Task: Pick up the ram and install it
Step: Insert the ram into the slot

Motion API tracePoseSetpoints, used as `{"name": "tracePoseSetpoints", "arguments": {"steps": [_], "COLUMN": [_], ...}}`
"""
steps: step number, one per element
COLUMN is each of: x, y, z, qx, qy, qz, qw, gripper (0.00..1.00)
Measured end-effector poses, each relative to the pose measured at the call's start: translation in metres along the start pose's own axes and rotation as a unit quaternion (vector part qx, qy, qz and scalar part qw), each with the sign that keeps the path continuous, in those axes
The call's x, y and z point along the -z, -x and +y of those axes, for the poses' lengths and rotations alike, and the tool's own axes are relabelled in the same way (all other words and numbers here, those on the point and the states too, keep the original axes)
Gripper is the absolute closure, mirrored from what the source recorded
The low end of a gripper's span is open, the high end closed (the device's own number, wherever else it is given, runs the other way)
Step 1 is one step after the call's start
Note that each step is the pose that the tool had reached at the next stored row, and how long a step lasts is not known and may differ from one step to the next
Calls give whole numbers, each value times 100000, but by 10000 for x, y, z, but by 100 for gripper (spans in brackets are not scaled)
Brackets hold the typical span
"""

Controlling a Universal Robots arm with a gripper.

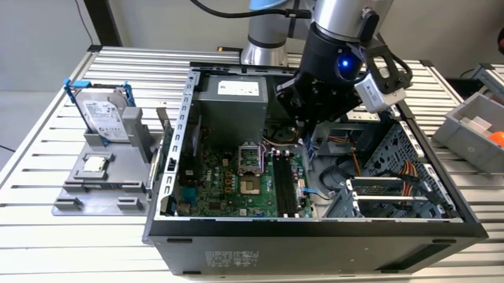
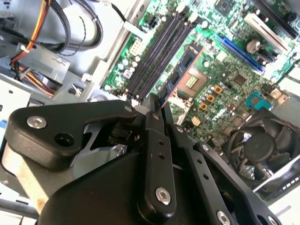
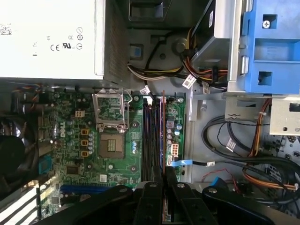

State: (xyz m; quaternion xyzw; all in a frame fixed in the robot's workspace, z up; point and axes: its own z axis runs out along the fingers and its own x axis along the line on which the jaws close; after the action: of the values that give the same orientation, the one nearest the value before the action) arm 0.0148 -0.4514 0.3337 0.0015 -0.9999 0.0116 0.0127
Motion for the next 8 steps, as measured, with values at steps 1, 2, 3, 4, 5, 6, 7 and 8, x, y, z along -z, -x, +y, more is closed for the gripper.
{"name": "tracePoseSetpoints", "arguments": {"steps": [1,2,3,4,5,6,7,8], "x": [-7,-17,-28,-36,-47,-59,-71,-80], "y": [0,0,1,1,1,1,-1,-4], "z": [1,1,2,2,3,3,4,11], "qx": [0,-1,1,1,-1,-1,-11,-17], "qy": [-15,-5,-2,-27,-7,-15,-6,-23], "qz": [2,1,-1,7,-4,-41,-119,-275], "qw": [100000,100000,100000,100000,100000,100000,100000,100000], "gripper": [100,100,100,100,100,100,100,100]}}
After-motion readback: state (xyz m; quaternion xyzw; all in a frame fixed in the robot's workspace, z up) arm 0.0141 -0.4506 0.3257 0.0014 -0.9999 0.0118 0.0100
